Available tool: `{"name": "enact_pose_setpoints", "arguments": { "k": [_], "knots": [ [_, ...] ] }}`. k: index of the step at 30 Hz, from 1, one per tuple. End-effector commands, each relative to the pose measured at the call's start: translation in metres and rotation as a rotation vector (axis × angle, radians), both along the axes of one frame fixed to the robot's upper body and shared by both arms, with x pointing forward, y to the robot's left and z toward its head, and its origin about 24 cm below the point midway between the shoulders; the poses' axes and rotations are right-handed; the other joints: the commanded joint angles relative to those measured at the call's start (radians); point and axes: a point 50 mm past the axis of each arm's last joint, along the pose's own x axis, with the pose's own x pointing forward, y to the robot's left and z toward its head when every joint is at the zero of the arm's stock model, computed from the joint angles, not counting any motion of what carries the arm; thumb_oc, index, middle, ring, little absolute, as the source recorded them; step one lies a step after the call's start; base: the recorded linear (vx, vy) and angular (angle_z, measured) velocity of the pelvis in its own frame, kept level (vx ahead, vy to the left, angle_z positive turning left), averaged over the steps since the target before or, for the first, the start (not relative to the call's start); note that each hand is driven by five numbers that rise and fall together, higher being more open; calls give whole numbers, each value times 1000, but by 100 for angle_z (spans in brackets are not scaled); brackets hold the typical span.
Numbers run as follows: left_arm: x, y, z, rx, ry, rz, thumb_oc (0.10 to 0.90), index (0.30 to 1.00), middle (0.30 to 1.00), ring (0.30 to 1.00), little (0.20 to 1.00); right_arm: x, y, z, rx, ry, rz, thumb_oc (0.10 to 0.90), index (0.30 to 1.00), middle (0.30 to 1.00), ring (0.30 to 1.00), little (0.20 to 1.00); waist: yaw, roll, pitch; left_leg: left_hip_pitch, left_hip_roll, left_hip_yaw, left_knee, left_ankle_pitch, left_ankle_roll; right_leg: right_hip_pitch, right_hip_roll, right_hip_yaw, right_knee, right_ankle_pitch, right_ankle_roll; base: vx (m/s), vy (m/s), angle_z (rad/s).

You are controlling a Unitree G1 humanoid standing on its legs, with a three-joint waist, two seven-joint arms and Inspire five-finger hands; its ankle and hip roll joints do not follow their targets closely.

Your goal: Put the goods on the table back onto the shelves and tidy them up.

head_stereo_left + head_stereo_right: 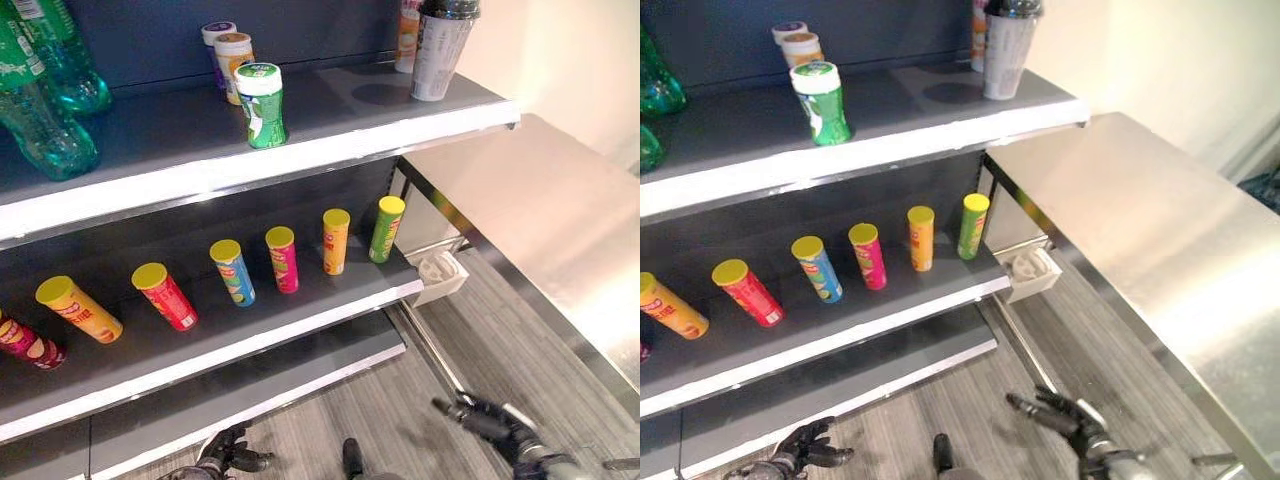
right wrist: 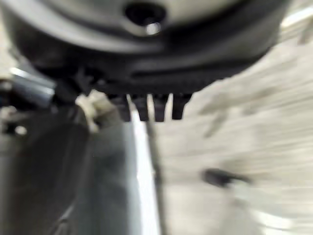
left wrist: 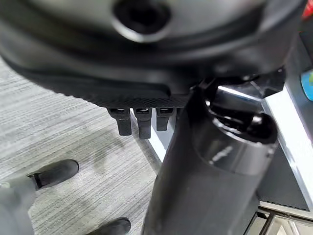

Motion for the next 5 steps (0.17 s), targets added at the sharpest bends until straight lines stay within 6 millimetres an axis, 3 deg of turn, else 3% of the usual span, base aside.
{"name": "enact_pose_setpoints", "arguments": {
  "k": [1,5],
  "knots": [
    [21,26,14,111,-84,8,800,900,900,900,900,49,-10,34,-189,-247,33,800,900,900,900,900,28,-51,-30,-15,17,-20,8,-49,-67,91,-94,-29,34,-105,103,16,-12,13],
    [24,25,14,126,-88,21,800,900,900,900,900,46,9,1,-276,-121,69,800,900,900,900,900,56,-50,-25,-11,14,-35,8,-50,-63,103,-95,-43,38,-114,99,21,-25,16]
  ]
}}
